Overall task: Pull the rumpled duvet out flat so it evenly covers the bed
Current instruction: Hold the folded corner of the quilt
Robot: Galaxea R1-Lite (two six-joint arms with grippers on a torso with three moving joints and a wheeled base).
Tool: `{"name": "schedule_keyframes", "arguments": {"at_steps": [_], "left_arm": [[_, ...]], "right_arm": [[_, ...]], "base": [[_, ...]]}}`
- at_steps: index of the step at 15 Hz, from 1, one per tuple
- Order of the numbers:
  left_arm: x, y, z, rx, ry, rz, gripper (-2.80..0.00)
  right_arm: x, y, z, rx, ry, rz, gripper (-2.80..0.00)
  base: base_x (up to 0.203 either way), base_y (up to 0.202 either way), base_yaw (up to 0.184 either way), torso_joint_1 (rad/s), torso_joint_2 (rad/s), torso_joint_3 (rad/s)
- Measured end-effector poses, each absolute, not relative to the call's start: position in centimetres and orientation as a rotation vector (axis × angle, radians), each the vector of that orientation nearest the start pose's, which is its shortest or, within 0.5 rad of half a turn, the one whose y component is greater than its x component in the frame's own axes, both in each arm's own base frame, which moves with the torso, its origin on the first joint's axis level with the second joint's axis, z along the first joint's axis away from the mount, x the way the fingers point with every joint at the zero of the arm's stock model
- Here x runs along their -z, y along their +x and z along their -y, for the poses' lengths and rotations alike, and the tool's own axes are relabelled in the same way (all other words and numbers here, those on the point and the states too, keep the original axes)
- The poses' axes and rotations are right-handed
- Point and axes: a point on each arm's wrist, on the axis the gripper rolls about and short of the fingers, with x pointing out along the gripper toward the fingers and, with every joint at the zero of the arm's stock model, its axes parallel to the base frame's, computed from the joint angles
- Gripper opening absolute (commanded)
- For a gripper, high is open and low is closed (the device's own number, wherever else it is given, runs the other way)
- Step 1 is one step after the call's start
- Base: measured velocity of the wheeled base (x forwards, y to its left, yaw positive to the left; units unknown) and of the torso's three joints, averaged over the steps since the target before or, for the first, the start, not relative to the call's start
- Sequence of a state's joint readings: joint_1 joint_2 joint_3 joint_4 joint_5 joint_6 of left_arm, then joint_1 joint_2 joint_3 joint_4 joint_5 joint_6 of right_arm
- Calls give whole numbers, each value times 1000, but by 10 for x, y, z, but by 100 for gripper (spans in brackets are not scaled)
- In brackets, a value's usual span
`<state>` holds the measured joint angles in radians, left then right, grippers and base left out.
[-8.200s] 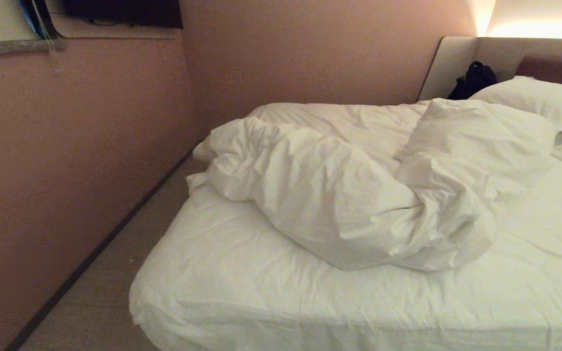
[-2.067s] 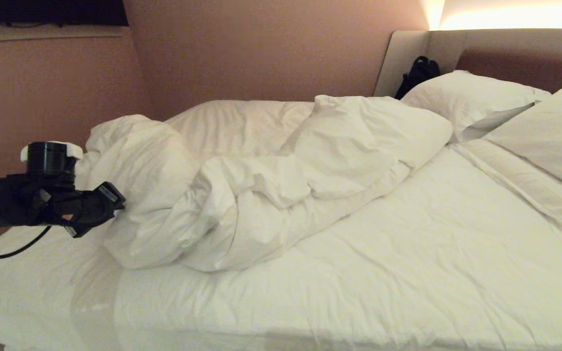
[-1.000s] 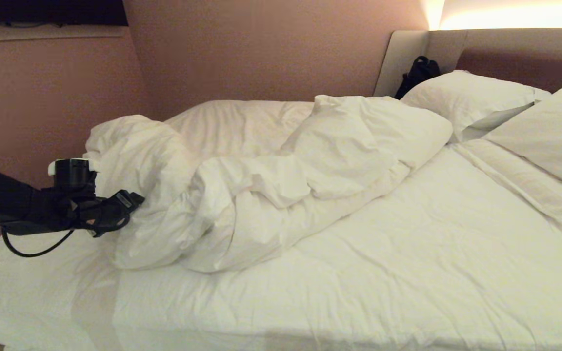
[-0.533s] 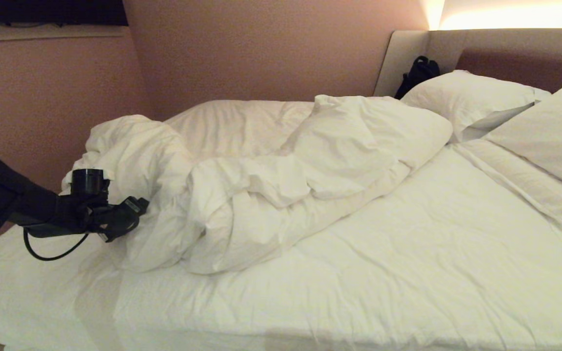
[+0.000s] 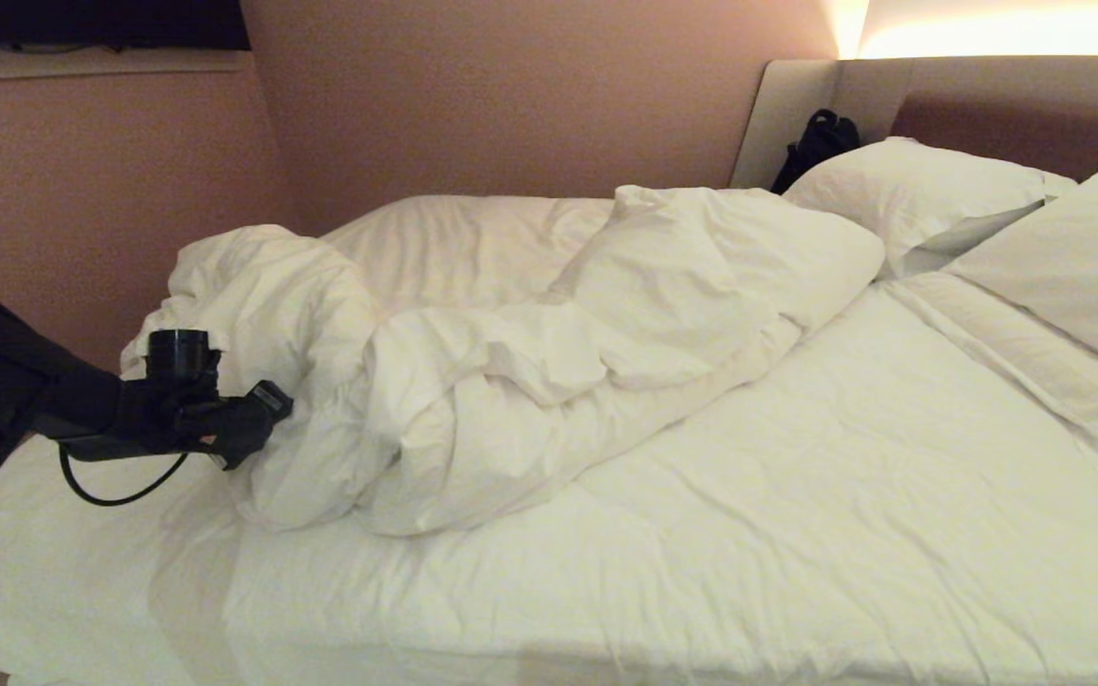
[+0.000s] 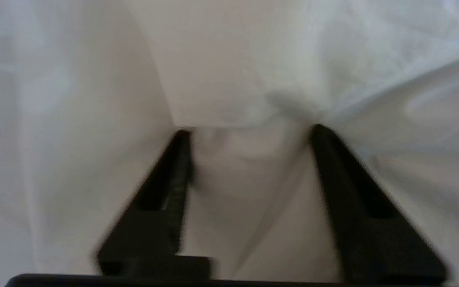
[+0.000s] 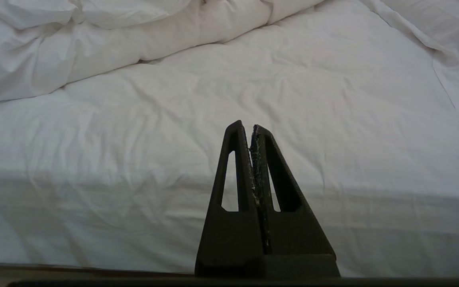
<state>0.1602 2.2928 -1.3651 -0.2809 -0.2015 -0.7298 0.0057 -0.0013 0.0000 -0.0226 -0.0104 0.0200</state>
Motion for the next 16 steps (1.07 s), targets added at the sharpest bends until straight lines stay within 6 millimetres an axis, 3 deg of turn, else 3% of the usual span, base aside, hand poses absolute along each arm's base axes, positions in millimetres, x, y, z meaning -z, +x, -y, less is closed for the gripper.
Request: {"name": "schedule_keyframes", "arguments": {"at_steps": [6,9,13,16], "left_arm": [[-65,441,-54,-180,-819,-650,-280],[-73,436,-52,-179,-824,-648,-280],[-102,412,-49,-169,-820,-624,-280],[-138,381,-51,-161,-809,-566,-280]], "right_arm": [[-78,-23,0,5,20,23,-280],[-78,-23,0,5,20,24,-280],[-78,-23,0,5,20,24,-280],[-78,-23,0,5,20,24,-280]], "base": [[0,0,0,0,0,0],[0,0,0,0,0,0],[0,0,0,0,0,0],[0,0,0,0,0,0]]}}
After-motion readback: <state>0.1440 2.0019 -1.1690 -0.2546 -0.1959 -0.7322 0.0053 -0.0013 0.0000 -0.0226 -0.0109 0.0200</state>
